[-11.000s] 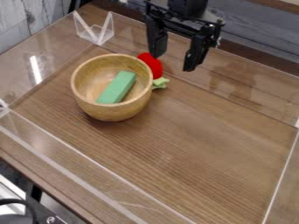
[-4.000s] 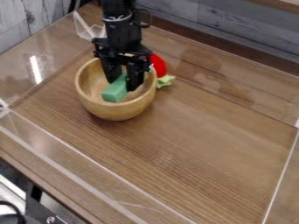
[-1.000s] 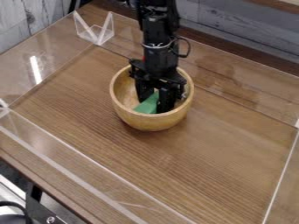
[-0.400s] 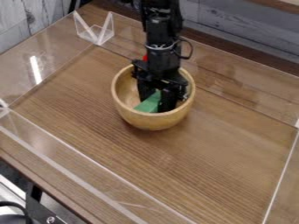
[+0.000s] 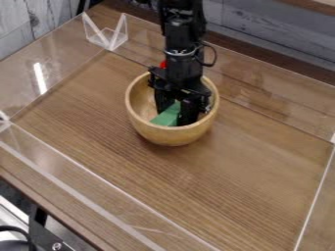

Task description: Remove the green block from the brown bowl and put it on the table

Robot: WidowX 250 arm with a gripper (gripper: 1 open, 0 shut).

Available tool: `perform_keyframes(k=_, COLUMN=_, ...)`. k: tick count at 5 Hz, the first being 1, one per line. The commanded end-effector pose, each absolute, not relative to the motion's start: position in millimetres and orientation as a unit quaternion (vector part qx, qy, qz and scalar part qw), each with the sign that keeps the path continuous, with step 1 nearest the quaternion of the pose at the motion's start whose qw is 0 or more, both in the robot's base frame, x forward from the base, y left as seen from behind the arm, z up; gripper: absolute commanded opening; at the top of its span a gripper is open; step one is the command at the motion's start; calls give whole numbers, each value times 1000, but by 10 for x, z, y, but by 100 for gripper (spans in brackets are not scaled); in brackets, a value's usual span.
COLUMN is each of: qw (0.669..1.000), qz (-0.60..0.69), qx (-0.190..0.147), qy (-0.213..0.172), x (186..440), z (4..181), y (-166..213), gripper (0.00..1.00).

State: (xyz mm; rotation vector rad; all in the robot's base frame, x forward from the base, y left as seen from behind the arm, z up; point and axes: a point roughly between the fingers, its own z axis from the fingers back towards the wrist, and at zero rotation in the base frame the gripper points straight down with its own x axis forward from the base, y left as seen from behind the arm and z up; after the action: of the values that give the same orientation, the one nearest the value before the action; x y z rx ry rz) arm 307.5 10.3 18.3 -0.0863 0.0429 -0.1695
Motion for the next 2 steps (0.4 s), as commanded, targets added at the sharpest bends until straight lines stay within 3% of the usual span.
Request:
perform_keyframes(k=1, qw=994, qz=-99, qx=-44, qy=30, x=3064, z=138, y=-23, gripper=0)
perform_keyframes(k=2, qw=993, qz=-101, qx=-43, qy=33, x=3062, z=147, y=-35, gripper=0)
